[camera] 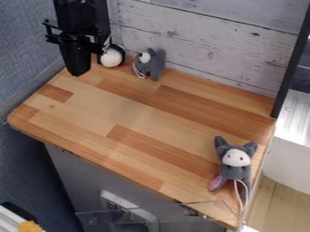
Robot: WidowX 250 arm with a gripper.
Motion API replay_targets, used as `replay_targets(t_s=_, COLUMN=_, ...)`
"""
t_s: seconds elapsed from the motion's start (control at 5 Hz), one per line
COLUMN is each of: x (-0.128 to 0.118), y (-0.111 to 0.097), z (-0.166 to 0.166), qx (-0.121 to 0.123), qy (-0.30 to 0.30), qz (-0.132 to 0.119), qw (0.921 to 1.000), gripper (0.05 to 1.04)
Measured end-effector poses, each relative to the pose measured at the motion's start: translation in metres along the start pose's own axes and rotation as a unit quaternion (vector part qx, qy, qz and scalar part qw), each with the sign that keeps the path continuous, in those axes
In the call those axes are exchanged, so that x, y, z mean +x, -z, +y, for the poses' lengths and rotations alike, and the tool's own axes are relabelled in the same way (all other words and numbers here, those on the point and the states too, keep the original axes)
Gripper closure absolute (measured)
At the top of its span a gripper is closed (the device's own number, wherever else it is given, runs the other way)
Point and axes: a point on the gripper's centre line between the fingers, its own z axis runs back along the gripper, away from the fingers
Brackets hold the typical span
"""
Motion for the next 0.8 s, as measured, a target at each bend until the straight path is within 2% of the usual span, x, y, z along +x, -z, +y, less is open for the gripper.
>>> replay_targets(t_s=0.2, x=0.011, y=0.003, z=0.004, qx=0.0, qy=0.055, qz=0.002, qw=0.9985, gripper=1.018)
replay_targets(t_s=0.4, x=0.033, y=0.002, z=0.011, qx=0.007, qy=0.15, qz=0.006, qw=0.9886, gripper=1.016)
replay_targets(t_s=0.6, x=0.054, y=0.001, z=0.012, qx=0.012, qy=0.258, qz=0.007, qw=0.9662, gripper=1.01)
replay_targets(t_s=0.8, x=0.07, y=-0.002, z=0.011, qx=0.014, qy=0.35, qz=0.008, qw=0.9366, gripper=1.009)
